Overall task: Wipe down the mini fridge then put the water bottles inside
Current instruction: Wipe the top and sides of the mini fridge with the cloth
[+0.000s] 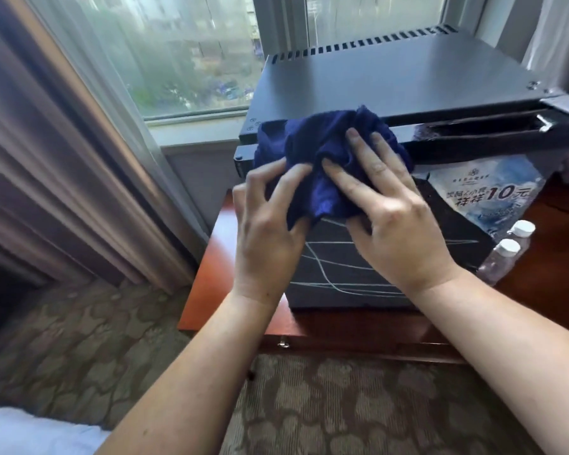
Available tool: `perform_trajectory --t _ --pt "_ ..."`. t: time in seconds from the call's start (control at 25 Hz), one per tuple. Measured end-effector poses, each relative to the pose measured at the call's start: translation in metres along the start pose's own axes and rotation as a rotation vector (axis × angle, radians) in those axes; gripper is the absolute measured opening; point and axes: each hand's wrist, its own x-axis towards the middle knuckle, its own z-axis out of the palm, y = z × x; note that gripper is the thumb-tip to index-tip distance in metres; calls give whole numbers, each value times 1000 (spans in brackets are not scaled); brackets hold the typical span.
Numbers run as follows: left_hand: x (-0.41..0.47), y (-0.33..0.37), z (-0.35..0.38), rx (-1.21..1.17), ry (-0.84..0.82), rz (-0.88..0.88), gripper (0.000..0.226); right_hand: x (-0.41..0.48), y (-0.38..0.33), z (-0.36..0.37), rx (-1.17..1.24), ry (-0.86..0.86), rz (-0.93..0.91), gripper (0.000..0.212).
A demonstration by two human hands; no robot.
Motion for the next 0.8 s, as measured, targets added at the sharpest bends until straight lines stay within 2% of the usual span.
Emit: perform_trajectory --t 0.28,0.56,0.8 --pt "-60 -30 39 -63 -36 -167 64 -46 4 34 -59 -175 -29 49" --pt "-105 -69 85 -193 27 -250 62 -100 16 93 -71 -239 22 66" --pt "-182 -125 134 -242 -158 -365 67 -191 30 163 -170 -411 70 89"
